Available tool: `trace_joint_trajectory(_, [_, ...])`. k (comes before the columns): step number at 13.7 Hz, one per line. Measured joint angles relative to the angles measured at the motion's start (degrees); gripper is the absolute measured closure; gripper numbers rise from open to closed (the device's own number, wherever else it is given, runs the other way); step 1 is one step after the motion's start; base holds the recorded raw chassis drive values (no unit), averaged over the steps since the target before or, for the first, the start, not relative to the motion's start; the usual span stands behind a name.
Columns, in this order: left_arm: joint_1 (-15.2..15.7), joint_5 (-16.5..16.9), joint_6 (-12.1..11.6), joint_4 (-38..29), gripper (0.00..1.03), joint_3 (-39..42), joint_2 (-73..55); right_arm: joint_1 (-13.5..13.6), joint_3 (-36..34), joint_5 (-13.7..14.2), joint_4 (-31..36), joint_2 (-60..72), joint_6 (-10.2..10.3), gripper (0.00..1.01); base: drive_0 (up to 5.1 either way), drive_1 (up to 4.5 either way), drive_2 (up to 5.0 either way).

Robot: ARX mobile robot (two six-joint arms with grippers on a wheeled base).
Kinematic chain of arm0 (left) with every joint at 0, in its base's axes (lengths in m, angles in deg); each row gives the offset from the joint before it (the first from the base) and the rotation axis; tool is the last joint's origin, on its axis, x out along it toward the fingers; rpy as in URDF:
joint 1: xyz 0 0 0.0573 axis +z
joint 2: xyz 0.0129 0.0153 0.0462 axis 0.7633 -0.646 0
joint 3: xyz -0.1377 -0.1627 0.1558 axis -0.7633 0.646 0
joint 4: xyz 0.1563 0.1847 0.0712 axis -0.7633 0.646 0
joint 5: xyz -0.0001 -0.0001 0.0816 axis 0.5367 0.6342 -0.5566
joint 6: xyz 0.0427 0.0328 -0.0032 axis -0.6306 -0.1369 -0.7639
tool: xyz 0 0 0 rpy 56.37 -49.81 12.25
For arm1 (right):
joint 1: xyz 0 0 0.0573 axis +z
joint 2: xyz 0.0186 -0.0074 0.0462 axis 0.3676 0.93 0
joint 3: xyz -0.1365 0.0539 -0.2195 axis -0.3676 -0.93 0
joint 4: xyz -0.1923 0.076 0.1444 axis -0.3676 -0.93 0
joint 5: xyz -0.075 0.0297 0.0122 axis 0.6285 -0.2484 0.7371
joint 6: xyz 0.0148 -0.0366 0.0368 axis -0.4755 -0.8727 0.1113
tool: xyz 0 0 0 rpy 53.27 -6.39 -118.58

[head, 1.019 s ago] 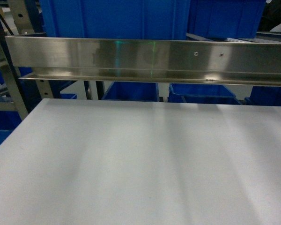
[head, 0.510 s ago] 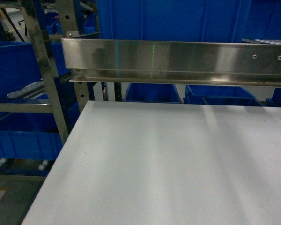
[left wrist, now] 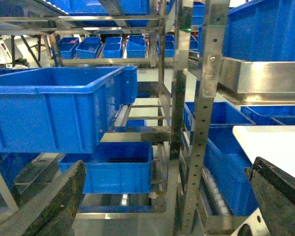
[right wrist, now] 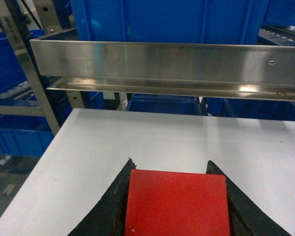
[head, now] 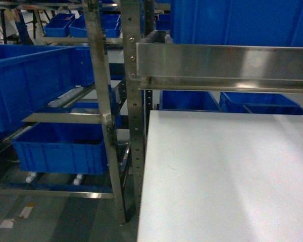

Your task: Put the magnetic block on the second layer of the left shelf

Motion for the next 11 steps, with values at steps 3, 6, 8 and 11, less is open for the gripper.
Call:
trace_joint_trajectory(3, [0.00,0.00,0.00,-0.04,0.05,0.00,0.00,0.00,0.00,0.00,-0.07,0.00,0.00,0.67,-4.9,2.43,2.4])
trace_joint_trajectory(6, [0.00,-0.02,-0.02,-0.13,0.05,0.00,0.00,0.00,0.00,0.00,-0.22,0.00,0.00,0.67,-4.9,2.43,2.4])
trace_joint_trajectory(8, [0.00,-0.02,0.00,-0.02,0.05,0.00,-0.02,0.00,0.00,0.00,-0.37,0.07,0.00,0.67,-4.9,2.43,2.4])
trace_joint_trajectory(11, [0.00,0.00,0.00,-0.02,0.05,0.00,0.00,0.00,0.00,0.00,-0.11,-0.02,0.00,0.67,-4.9,2.43,2.4])
